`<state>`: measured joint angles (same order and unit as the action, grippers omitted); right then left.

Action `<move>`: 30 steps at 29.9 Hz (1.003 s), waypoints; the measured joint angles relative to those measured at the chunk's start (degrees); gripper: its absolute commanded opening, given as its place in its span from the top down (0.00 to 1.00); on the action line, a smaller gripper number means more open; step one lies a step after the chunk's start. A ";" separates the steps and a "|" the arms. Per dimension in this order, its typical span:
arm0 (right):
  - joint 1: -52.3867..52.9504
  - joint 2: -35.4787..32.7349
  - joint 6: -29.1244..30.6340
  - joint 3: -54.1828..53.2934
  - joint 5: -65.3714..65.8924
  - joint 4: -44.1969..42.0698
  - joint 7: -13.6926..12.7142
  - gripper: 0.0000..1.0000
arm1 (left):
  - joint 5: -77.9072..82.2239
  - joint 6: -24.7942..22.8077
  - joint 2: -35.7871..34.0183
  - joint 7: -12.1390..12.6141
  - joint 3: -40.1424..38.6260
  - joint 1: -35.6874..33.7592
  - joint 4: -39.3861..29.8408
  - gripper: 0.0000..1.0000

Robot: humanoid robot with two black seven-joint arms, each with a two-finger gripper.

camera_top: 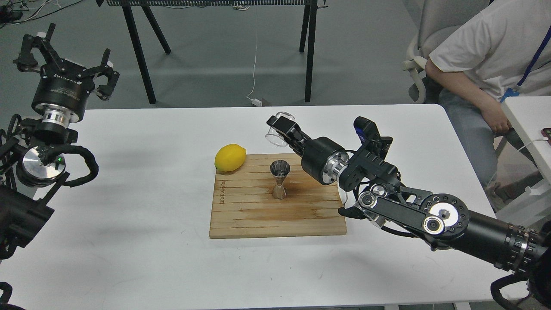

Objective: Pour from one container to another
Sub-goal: 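Tilt the glass upright and carry it back beside the board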

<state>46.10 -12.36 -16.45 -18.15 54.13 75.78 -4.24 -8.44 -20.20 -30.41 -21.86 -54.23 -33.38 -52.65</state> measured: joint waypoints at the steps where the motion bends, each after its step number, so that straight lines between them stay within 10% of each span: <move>1: 0.33 0.03 -0.01 0.78 0.72 -0.02 0.00 0.78 | 0.00 -0.01 0.00 0.01 0.00 0.00 0.00 0.00; 18: 3.68 -3.57 -0.02 3.10 6.65 0.05 1.26 0.78 | 0.00 -0.01 0.17 0.00 -0.08 0.04 0.00 0.00; 30: -8.39 -6.87 7.03 -20.48 -25.98 2.65 1.38 0.78 | -0.08 0.52 0.45 0.14 0.17 -0.40 0.00 0.00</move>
<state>37.71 -19.23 -9.42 -38.63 28.15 78.43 -2.87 -8.52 -19.69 -29.96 -21.72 -54.06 -33.78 -52.65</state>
